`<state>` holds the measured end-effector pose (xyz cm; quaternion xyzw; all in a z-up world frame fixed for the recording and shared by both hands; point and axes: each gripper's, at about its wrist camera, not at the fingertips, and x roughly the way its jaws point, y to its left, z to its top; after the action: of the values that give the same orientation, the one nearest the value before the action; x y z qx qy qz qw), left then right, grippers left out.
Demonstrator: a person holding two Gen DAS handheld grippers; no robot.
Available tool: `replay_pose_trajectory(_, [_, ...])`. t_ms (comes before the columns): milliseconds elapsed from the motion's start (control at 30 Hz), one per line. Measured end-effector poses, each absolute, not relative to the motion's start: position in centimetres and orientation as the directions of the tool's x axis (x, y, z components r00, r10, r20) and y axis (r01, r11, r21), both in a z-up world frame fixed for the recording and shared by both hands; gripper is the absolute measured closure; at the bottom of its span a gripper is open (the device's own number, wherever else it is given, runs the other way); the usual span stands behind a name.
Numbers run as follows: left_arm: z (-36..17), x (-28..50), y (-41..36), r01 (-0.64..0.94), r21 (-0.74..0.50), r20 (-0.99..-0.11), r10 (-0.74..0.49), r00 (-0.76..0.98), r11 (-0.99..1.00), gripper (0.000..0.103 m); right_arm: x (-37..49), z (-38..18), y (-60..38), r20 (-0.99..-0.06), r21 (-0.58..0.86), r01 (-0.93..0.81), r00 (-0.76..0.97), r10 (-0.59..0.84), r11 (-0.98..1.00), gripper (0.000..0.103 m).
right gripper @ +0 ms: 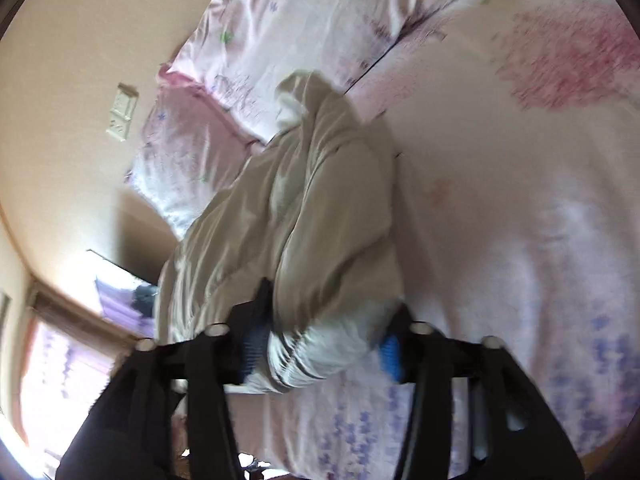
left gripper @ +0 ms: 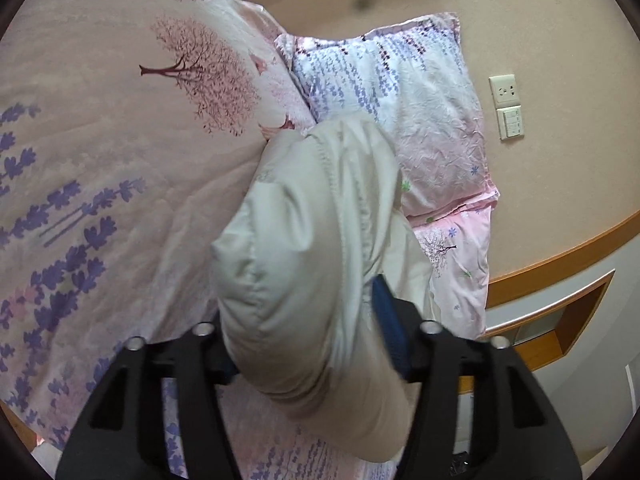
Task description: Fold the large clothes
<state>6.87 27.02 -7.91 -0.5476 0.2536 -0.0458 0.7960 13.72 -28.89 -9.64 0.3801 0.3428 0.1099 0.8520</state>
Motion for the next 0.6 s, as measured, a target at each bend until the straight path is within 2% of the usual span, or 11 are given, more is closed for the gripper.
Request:
replay_pose_trajectory(33, [-7.8, 6.7, 26.9, -0.195, -0.894, -0.344, -0.34, 0.875, 0.404, 0.036, 13.4, -9.1, -29.2, -0.502, 0.704, 0.085, 0.762, 0.409, 0.705, 0.04])
replay_pose_trajectory(133, [-7.6, 6.3, 26.7, -0.175, -0.894, -0.321, -0.315, 0.893, 0.413, 0.032, 13.3, -5.9, -28.6, -0.472, 0.633, 0.081, 0.828, 0.302, 0.77, 0.04])
replay_pose_trajectory(233, [-7.8, 6.1, 26.5, -0.172, -0.887, -0.317, -0.295, 0.901, 0.428, 0.032, 14.3, -2.6, -24.9, -0.44, 0.535, -0.039, 0.84, 0.318, 0.844, 0.041])
replay_pose_trajectory(300, [-7.8, 6.0, 26.3, -0.176, -0.874, -0.327, -0.281, 0.902, 0.453, 0.032, 15.6, -1.0, -21.5, -0.445, 0.469, -0.14, 0.815, 0.371, 0.872, 0.05])
replay_pose_trajectory(367, [-7.6, 6.0, 26.0, -0.182, -0.856, -0.343, -0.269, 0.9, 0.483, 0.032, 17.3, 0.1, -17.0, -0.478, 0.401, -0.247, 0.765, 0.432, 0.882, 0.064])
replay_pose_trajectory(433, [-7.5, 6.1, 25.7, -0.191, -0.842, -0.356, -0.255, 0.899, 0.504, 0.032, 18.9, 0.3, -13.2, -0.507, 0.374, -0.325, 0.713, 0.485, 0.869, 0.072])
replay_pose_trajectory(600, [-7.6, 6.3, 25.7, -0.21, -0.836, -0.374, -0.246, 0.894, 0.507, 0.032, 21.8, -0.5, -6.7, -0.594, 0.34, -0.396, 0.613, 0.521, 0.853, 0.079])
